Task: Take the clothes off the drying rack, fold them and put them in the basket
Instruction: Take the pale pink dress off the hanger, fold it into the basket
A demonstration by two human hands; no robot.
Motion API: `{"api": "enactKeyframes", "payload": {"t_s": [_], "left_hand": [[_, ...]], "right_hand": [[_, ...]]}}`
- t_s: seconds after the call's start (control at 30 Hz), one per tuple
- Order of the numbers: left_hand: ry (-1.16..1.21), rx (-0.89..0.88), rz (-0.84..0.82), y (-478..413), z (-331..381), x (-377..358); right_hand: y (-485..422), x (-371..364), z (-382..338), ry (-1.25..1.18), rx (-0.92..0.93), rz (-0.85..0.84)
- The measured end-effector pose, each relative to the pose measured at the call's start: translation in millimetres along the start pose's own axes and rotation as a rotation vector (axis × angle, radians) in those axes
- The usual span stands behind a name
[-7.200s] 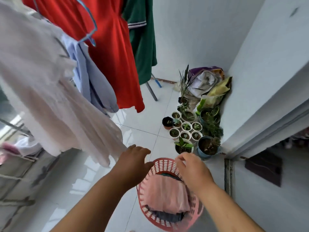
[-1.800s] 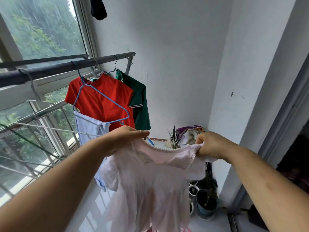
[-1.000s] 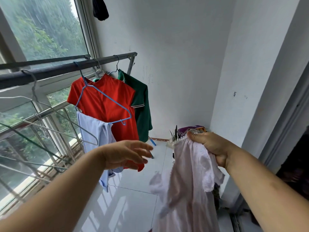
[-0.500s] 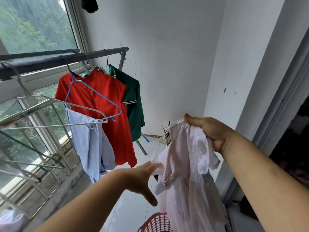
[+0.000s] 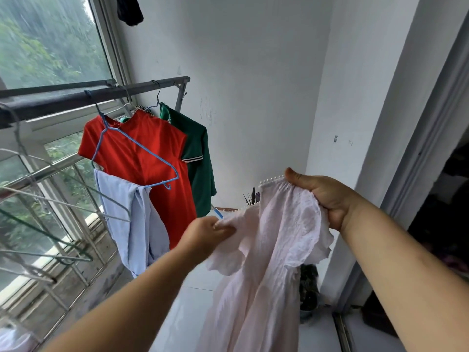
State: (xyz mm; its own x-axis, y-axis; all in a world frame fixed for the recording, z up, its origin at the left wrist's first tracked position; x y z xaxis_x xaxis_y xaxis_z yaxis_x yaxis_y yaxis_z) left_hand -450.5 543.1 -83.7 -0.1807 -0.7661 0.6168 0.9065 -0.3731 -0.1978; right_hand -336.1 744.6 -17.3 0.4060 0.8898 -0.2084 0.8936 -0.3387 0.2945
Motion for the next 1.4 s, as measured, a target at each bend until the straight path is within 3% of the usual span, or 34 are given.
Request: {"api": "enactKeyframes", "payload": {"t_s": [0.13,0.33,0.5,0.6,0.8,1.17,1.3,1.4], "left_hand": [[0.193,0.185,0.068,-18.7,-13.1,40.0],[0.138,0.285,-0.215,-23.3,10.6,48.2],[0.310,0.525,-0.149,-24.5,18.9,50.8],[0.385,0.491,-0.118,-26.0,35.8,47.5],[0.316,0.316,-0.174,-20.1,80.4,39.1],[0.318,0.218,-0.167,-17.6,96.5,51.1],[0.464,0.167,-0.348,-9.7,101.7,45.9],[0.225,0.032,-0.328,-8.0,106.5,43.5]], "right_hand": [[0.9,21.8,5.1,0.129,0.043,0.088],[-4.1,18.4,13.4,0.145,0.053,0.174],[-9.7,14.9,7.3,0.117,0.084,0.381],[-12.1,-3.1,2.0,0.129,0.151,0.409],[-14.2,-71.1,-2.3,-0.017,0.181,0.115],[-8.3,-76.6,-13.1,0.036,0.273,0.110],[-9.4,-71.3,-14.2,0.061,0.292,0.143],[-14.2,-68.0,-10.3,0.115,0.316,0.183]]}}
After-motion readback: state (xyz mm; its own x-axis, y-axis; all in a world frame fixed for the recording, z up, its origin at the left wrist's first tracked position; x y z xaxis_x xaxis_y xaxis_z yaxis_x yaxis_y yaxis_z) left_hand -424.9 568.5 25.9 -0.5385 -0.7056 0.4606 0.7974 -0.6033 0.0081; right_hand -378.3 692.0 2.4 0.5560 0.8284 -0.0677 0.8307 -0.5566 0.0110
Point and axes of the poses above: each hand's wrist, its own y-axis away from the middle knuckle, its own x-axis out of the back of the hand, z = x × y, the point moved 8 cm from there along -y, towards the middle knuckle, and after that the axes turned 7 degrees about z, right-handed, at the moved point
